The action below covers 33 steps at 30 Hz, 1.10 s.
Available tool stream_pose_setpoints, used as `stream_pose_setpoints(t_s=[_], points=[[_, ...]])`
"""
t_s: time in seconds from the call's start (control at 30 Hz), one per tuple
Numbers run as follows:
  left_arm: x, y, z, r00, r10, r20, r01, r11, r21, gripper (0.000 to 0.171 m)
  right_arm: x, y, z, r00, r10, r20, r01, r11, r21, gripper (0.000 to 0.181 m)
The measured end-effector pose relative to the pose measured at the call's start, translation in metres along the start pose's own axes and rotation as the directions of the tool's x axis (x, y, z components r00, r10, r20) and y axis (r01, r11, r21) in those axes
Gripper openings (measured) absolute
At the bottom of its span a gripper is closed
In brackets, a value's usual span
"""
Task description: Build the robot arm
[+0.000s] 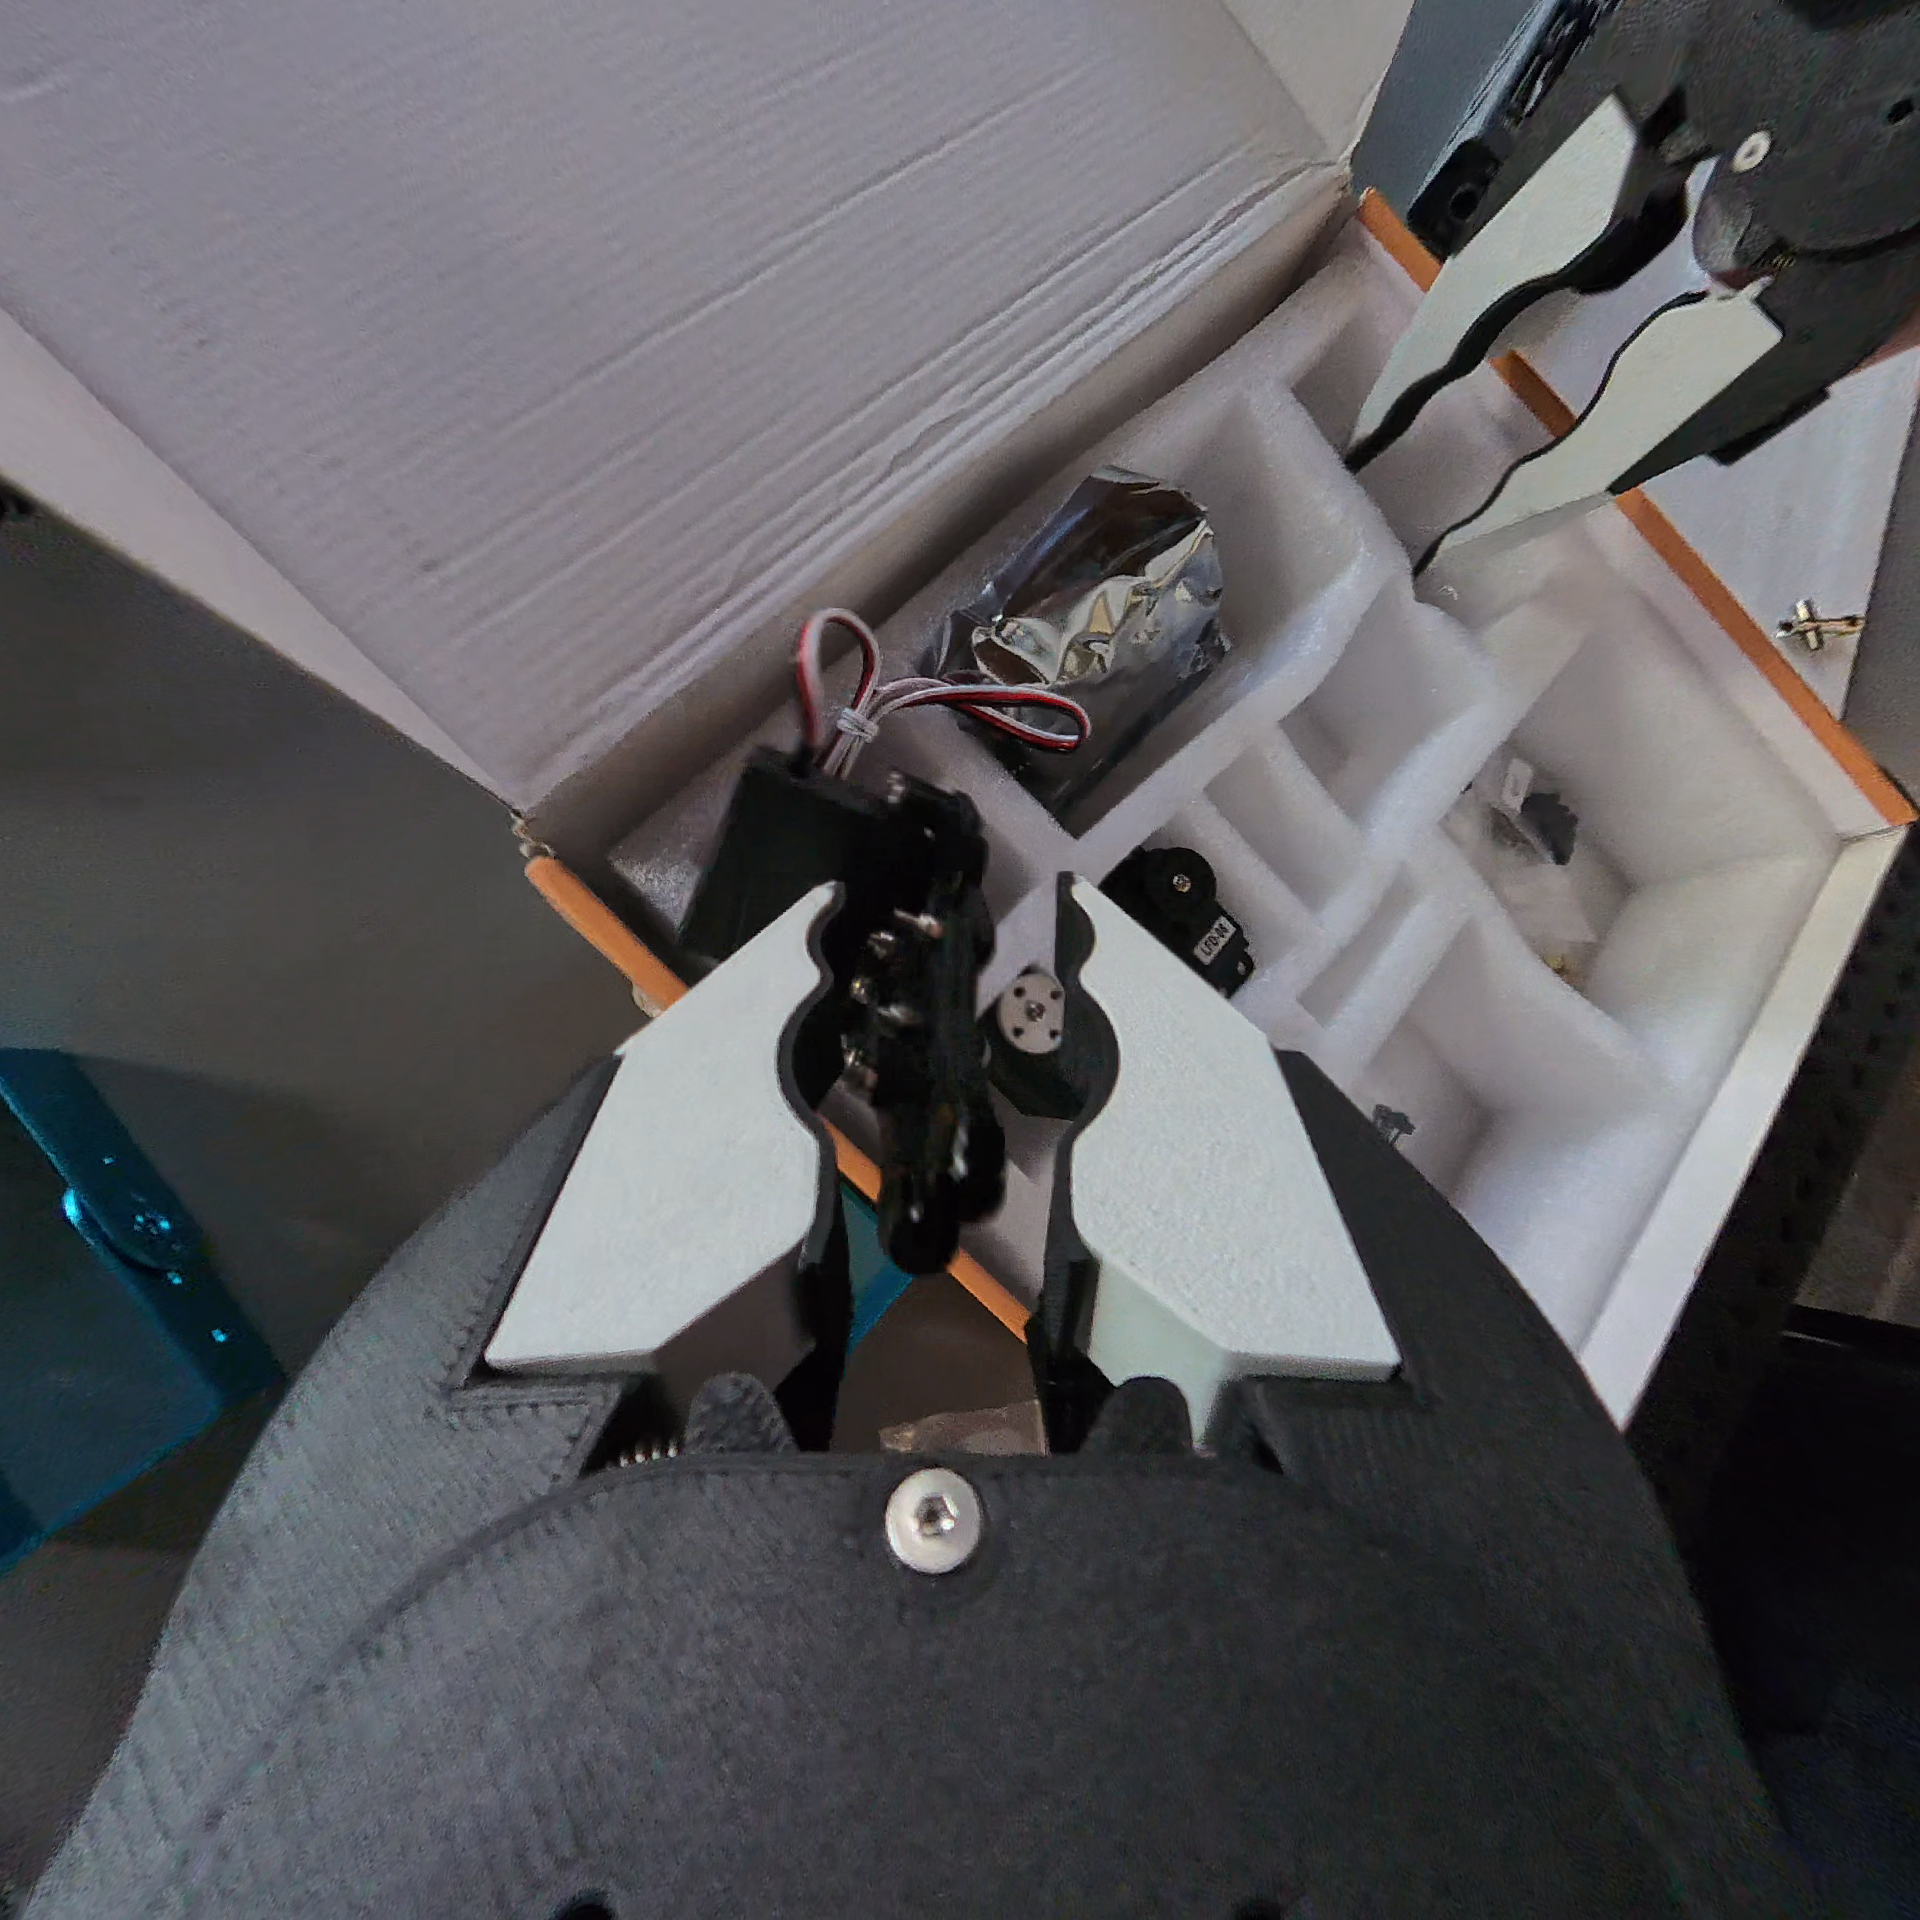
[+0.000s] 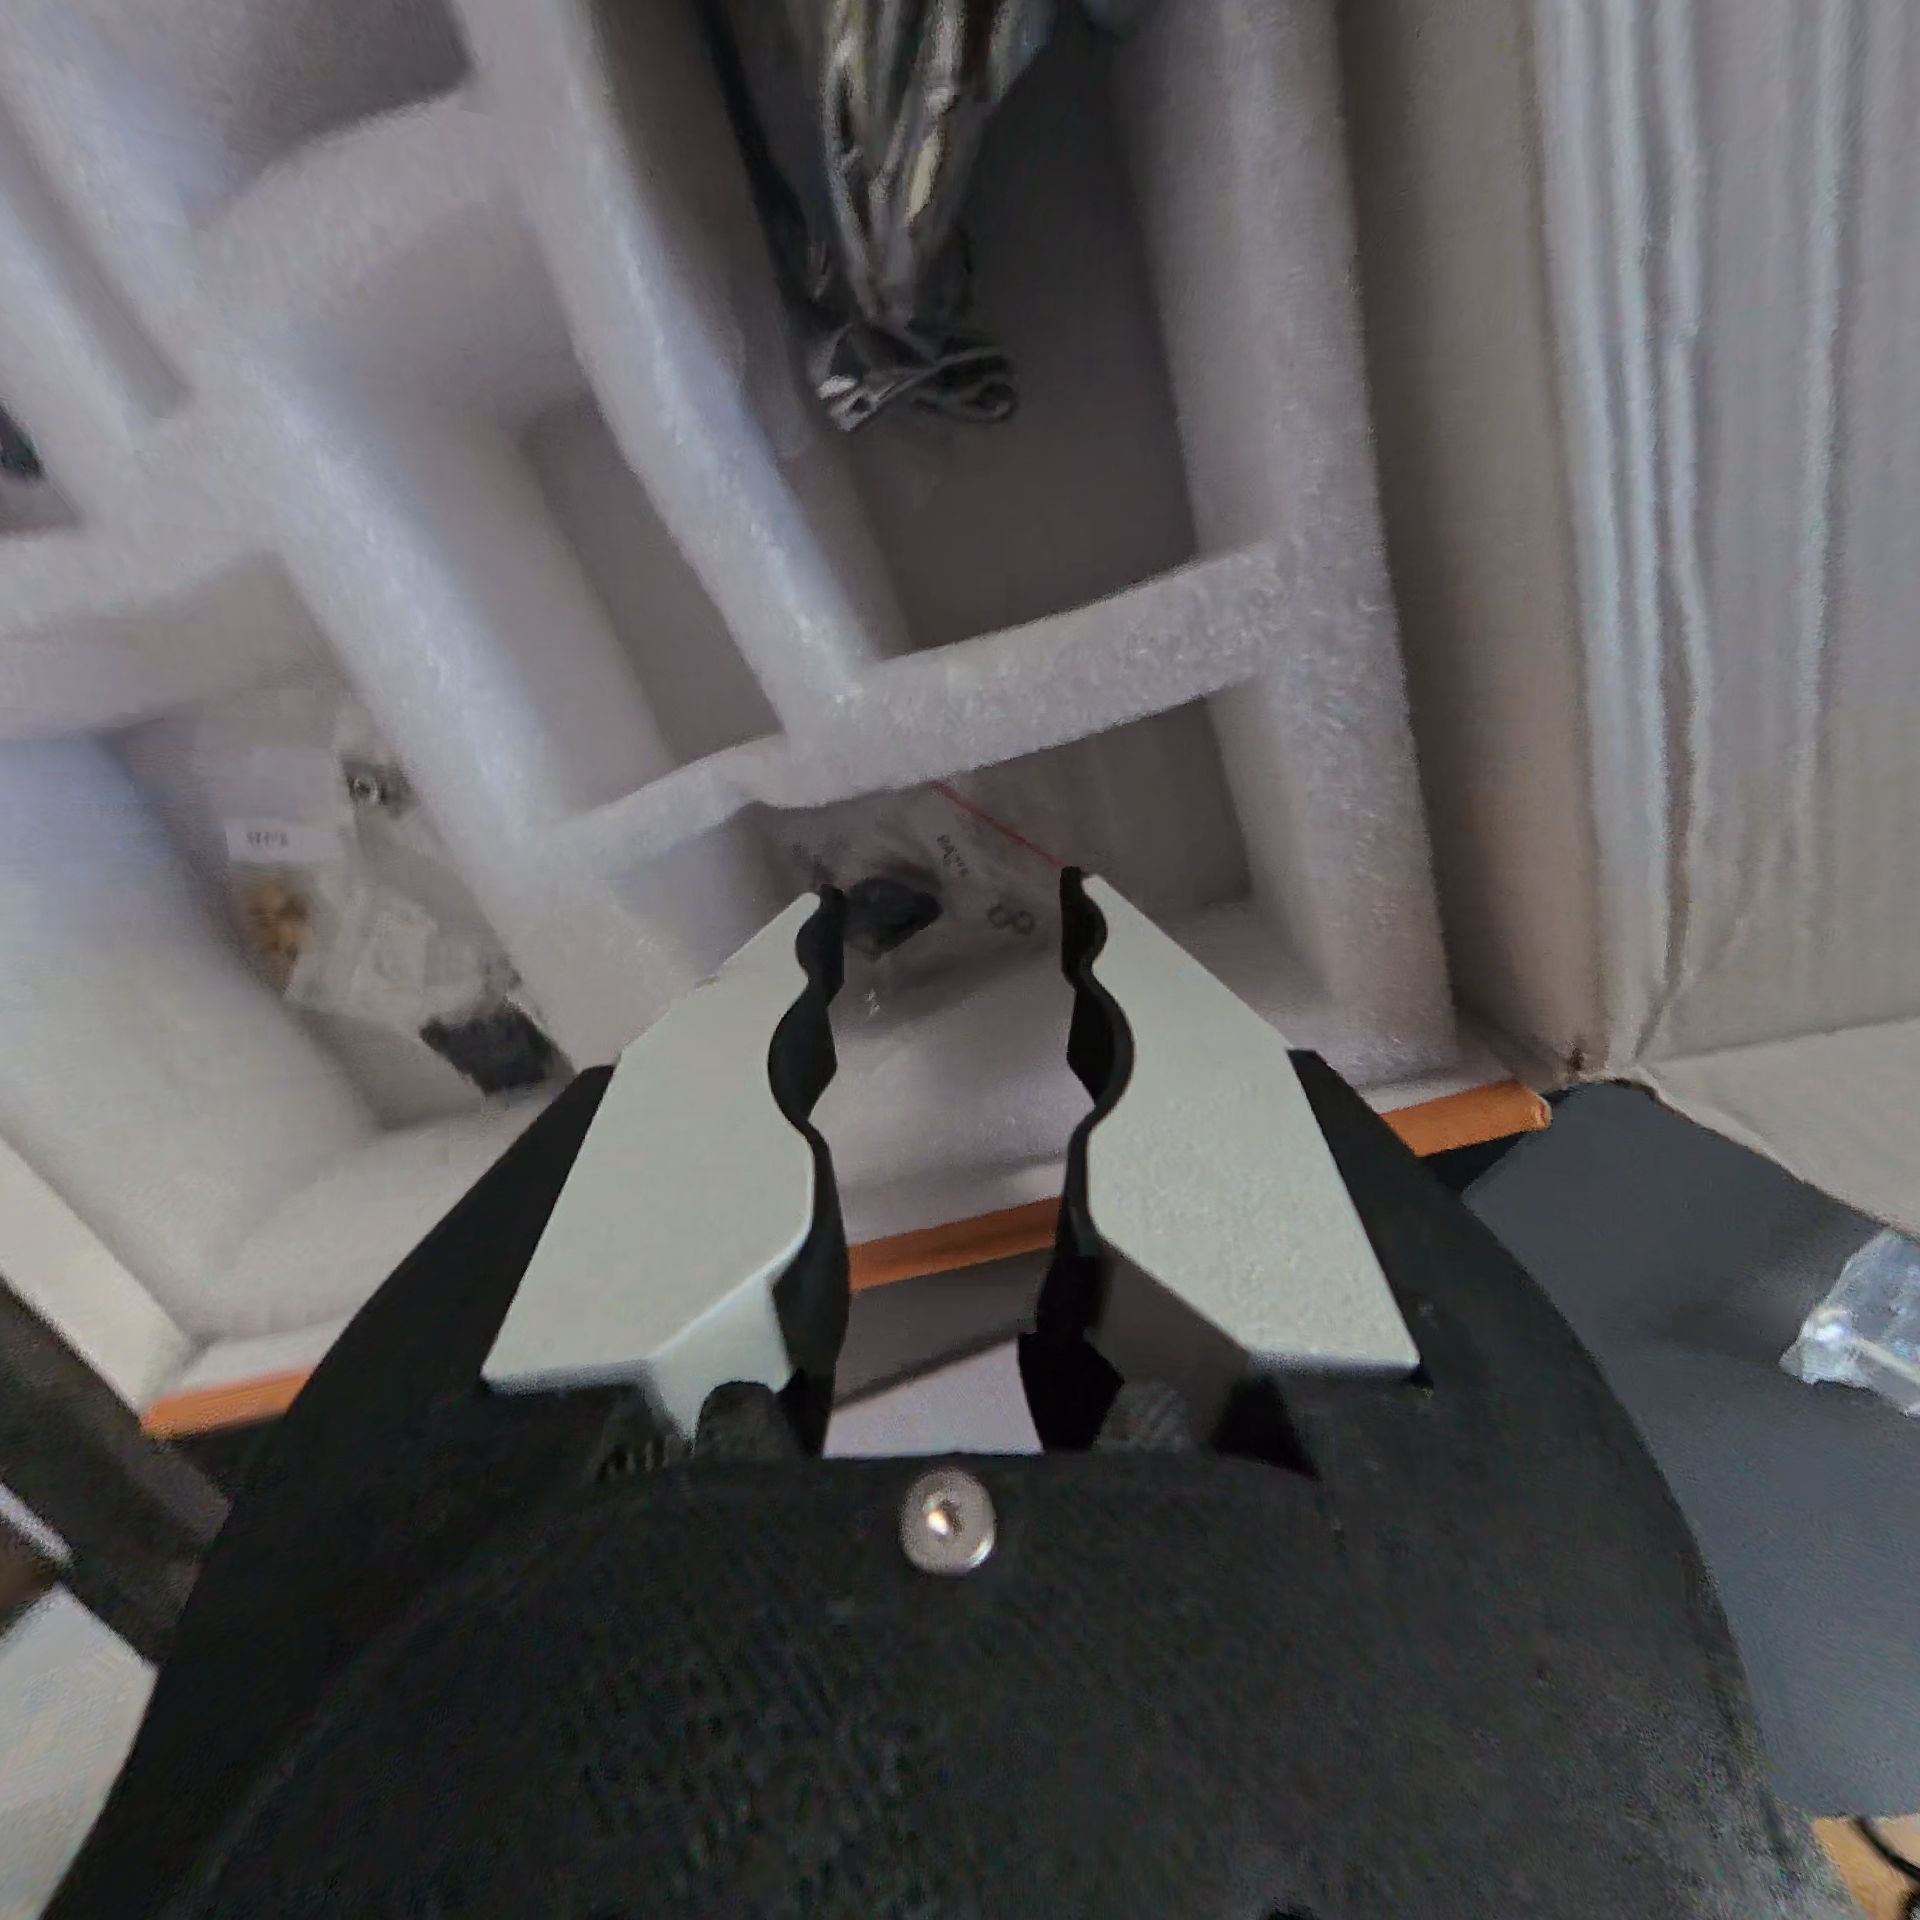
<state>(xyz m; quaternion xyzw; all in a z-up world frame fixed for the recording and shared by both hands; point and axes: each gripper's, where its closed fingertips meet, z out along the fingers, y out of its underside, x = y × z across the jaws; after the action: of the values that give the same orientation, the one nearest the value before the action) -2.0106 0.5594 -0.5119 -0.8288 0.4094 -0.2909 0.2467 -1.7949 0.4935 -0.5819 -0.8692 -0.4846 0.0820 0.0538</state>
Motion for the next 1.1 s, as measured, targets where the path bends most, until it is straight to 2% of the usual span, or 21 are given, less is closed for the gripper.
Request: stream_pose_setpoints(t_s=[0.13, 0.23, 0.43, 0.57, 0.63, 0.67, 0.77, 0.97, 1.1], points=[[0.000, 0.007, -0.008, 1.000, 0.009, 0.006, -0.009, 1.000, 0.006, 0.039, -0.022, 0.000, -0.001, 0.945, -0.308, 0.112, 0.303, 0.951, 0.062, 0.040], [-0.001, 0.013, -0.009, 1.000, 0.013, 0.003, -0.013, 1.000, -0.007, 0.043, -0.026, 0.014, 0.002, 0.865, -0.477, 0.158, 0.487, 0.873, -0.033, 0.032], [0.000, 0.012, -0.016, 1.000, -0.006, -0.002, 0.006, 0.999, 0.037, 0.044, -0.027, 0.025, 0.002, 0.756, -0.584, 0.296, 0.644, 0.745, -0.175, 0.025], [0.001, 0.010, -0.026, 0.999, -0.042, -0.021, 0.044, 0.995, 0.088, 0.042, -0.026, 0.028, 0.012, 0.717, -0.629, 0.300, 0.696, 0.668, -0.264, 0.020], [0.000, 0.011, -0.032, 0.998, -0.058, -0.029, 0.060, 0.993, 0.098, 0.041, -0.022, 0.029, 0.017, 0.746, -0.609, 0.269, 0.666, 0.674, -0.318, 0.019], [-0.001, 0.012, -0.035, 0.998, -0.061, -0.029, 0.064, 0.993, 0.101, 0.040, -0.020, 0.031, 0.017, 0.760, -0.597, 0.259, 0.650, 0.683, -0.334, 0.000], [-0.003, 0.015, -0.044, 0.998, -0.057, -0.019, 0.059, 0.993, 0.102, 0.038, -0.014, 0.030, 0.012, 0.809, -0.556, 0.190, 0.586, 0.743, -0.322, 0.000], [0.025, 0.005, -0.050, 0.991, -0.087, -0.100, 0.101, 0.985, 0.139, 0.035, -0.019, 0.020, -0.023, 0.872, -0.484, -0.073, 0.480, 0.874, -0.071, 0.000], [0.055, -0.012, -0.049, 0.986, -0.091, -0.143, 0.113, 0.980, 0.161, 0.034, -0.032, 0.017, -0.048, 0.883, -0.380, -0.277, 0.420, 0.902, 0.104, 0.000]])
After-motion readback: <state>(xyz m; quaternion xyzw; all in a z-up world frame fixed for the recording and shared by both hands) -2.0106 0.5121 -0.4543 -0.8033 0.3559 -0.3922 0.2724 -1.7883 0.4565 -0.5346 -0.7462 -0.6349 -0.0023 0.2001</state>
